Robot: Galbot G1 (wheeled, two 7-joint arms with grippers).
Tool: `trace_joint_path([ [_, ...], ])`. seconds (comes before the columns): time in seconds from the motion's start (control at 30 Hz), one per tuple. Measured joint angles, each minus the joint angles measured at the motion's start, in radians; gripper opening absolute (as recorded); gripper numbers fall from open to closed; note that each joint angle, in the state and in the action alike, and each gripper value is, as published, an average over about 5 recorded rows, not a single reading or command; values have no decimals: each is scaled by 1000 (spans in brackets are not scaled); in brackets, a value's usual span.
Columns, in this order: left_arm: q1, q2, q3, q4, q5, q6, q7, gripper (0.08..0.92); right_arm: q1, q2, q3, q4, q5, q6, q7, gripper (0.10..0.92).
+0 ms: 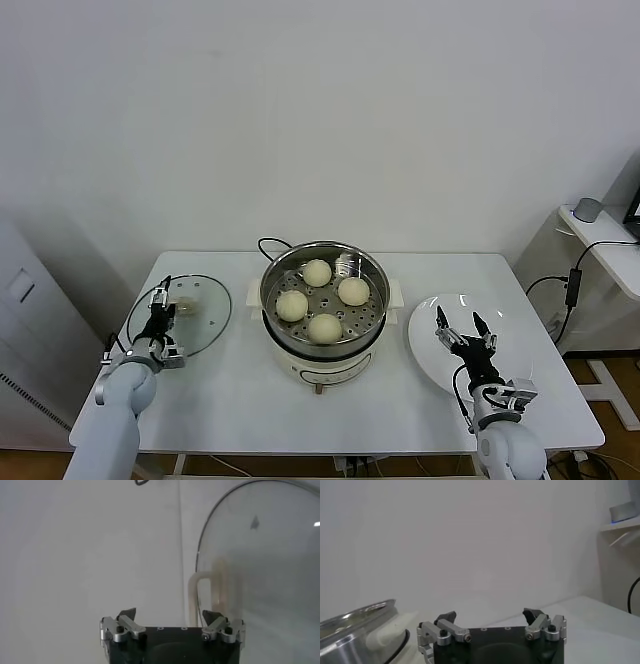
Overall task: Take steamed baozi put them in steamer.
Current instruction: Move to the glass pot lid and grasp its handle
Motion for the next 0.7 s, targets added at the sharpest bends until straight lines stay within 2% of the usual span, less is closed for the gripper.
trace_joint_path([
  [0.7, -64, -25, -2, 109, 1, 12, -105, 823, -2, 7, 0, -12, -8, 7, 0, 823],
])
